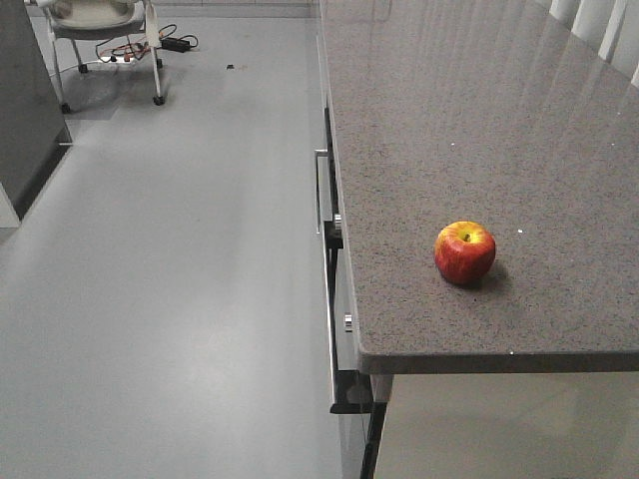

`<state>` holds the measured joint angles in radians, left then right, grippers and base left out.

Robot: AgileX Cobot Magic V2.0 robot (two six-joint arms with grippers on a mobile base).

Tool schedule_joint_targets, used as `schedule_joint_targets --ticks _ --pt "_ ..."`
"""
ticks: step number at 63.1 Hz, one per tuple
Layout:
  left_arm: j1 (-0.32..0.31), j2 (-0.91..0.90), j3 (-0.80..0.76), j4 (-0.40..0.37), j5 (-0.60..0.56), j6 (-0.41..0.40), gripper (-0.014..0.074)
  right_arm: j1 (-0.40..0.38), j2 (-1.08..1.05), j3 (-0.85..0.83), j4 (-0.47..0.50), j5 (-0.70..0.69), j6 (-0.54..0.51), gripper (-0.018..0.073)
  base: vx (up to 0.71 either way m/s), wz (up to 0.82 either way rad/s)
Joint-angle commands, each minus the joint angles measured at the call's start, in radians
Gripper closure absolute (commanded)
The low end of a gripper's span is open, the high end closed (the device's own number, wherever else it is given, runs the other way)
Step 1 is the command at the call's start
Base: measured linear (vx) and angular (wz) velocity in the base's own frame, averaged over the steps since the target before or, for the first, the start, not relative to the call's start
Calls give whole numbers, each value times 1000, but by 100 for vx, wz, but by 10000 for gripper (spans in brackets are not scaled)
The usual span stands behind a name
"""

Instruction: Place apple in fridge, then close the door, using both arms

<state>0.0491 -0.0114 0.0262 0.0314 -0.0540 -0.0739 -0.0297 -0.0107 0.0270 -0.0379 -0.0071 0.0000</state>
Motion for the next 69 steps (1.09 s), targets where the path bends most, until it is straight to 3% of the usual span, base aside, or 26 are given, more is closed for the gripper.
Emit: schedule_joint_targets --ticks 1,39,47,69 --pt "1 -14 21 -9 -73 -7 603 0 -8 14 -3 -73 0 566 0 0" --pt "1 -14 21 -9 -73 -7 603 0 -8 13 -6 -108 0 566 0 0" --pt "1 -14 21 -9 -73 -7 603 0 -8 -52 -6 -100 0 566 0 0" --pt "1 -14 21 -9 -73 -7 603 0 155 -415 -33 270 -59 566 0 0"
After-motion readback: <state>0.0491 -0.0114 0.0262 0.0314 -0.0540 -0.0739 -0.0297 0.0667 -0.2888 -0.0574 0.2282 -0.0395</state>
